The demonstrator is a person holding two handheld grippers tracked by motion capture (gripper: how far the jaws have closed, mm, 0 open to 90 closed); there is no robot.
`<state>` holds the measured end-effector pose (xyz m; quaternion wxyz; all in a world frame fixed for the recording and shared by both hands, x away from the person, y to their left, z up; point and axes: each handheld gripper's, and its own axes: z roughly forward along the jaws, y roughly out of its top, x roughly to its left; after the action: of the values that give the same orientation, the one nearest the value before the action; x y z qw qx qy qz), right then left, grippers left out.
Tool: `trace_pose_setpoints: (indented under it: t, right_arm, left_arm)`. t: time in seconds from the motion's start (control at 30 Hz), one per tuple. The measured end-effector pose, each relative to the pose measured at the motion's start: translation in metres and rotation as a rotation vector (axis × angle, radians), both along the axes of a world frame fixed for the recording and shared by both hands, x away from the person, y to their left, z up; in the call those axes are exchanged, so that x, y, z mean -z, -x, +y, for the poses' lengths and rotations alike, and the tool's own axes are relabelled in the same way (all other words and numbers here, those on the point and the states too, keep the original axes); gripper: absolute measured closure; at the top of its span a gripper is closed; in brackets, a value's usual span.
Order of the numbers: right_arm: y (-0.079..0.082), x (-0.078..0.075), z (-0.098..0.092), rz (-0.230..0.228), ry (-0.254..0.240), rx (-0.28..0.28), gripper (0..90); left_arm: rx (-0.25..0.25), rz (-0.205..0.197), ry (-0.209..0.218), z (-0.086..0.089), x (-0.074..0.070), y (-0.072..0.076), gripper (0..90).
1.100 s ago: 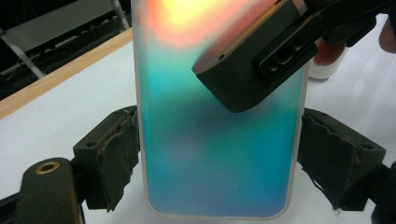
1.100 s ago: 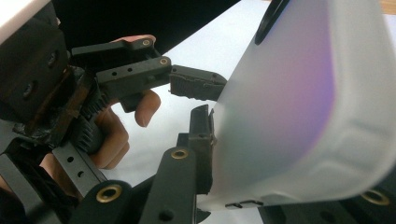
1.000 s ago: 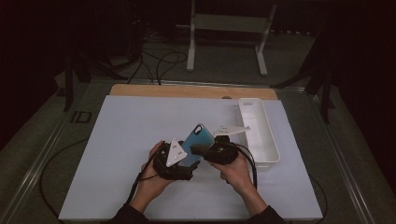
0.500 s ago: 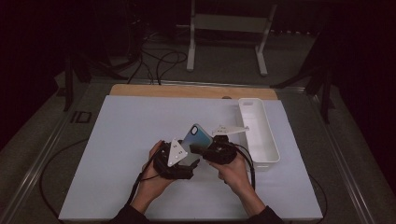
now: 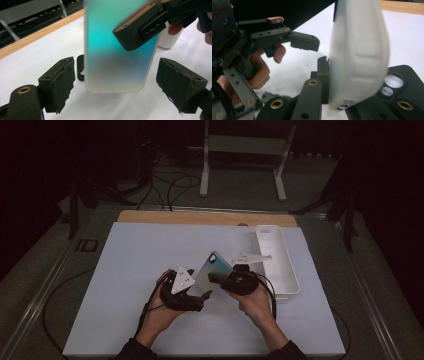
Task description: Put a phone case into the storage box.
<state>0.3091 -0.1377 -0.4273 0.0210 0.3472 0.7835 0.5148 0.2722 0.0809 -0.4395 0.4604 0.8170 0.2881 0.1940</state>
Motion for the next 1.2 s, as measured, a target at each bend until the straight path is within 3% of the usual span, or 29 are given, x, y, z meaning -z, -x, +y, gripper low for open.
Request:
trace_pose_setpoints:
  t: [0.27,0.7,0.87,1.1,1.2]
  right_arm:
    - [0.003,-0.007,-0.015,-0.039,-0.001,-0.004,86.5]
    - [0.012,-0.024,-0.026,-0.099,0.01,-0.061,86.4]
    - [0.014,-0.027,-0.025,-0.123,0.006,-0.125,86.5]
    - [0.014,-0.026,-0.021,-0.117,-0.018,-0.202,86.5]
    - [0.016,-0.027,-0.019,-0.115,-0.032,-0.267,86.5]
  left_arm:
    - [0.045,0.049,0.059,0.008,-0.002,-0.003,15.3]
    - [0.107,0.101,0.097,0.009,0.0,-0.005,16.4]
    - [0.143,0.105,0.122,0.01,0.0,-0.004,18.8]
    - [0.195,0.116,0.134,0.01,0.0,-0.003,24.1]
    - [0.236,0.127,0.139,0.008,0.002,-0.003,31.8]
